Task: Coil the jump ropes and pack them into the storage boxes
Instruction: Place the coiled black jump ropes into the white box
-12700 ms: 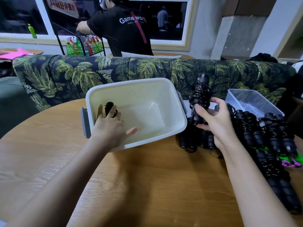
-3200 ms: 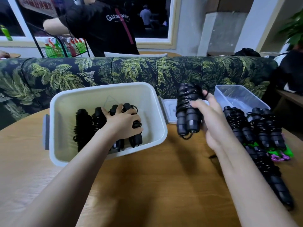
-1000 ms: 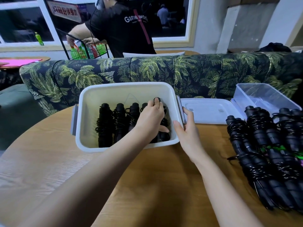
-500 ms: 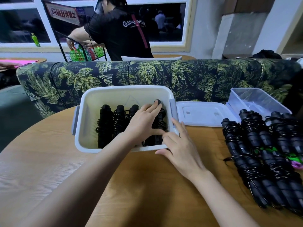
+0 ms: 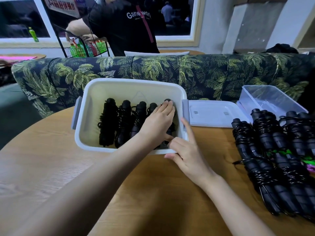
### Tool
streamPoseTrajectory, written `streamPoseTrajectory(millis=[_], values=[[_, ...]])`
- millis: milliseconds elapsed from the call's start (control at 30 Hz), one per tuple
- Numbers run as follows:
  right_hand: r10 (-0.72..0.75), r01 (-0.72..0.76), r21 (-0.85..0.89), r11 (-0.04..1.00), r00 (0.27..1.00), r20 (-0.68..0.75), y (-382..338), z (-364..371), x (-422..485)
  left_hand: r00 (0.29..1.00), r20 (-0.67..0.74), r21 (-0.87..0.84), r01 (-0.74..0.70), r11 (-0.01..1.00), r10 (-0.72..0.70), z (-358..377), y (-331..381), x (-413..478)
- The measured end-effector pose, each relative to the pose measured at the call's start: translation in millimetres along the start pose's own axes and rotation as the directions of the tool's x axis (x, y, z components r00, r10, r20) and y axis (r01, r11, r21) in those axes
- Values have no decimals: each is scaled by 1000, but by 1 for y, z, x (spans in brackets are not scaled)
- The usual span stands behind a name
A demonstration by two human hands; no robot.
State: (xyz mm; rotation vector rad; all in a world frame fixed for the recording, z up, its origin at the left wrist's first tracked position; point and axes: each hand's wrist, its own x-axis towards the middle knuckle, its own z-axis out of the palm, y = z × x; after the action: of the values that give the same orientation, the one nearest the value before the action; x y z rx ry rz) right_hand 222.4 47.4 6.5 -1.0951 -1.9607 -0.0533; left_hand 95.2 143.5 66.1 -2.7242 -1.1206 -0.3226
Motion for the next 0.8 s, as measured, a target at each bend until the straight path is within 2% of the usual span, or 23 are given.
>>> streamPoseTrajectory(millis=[167, 267, 400, 600, 800], values=[[14, -14, 7, 1000, 1000, -28, -1, 1, 3, 997, 73, -8, -31, 999, 32, 5, -2, 6], [-43, 42, -63, 997, 999, -5, -3, 5, 12, 990, 138, -154, 3, 988, 18, 5, -24, -4], [-63, 65, -60, 996, 998, 32, 0, 2, 7, 996, 80, -327, 56, 943, -32, 2, -45, -13], [-50, 56, -75, 996, 995, 85, 1, -6, 6, 1000, -25, -218, 12, 976, -18, -4, -40, -18], [-41, 44, -46, 998, 998, 56, -4, -3, 0, 1000, 1, -97, 27, 995, -27, -10, -28, -10]])
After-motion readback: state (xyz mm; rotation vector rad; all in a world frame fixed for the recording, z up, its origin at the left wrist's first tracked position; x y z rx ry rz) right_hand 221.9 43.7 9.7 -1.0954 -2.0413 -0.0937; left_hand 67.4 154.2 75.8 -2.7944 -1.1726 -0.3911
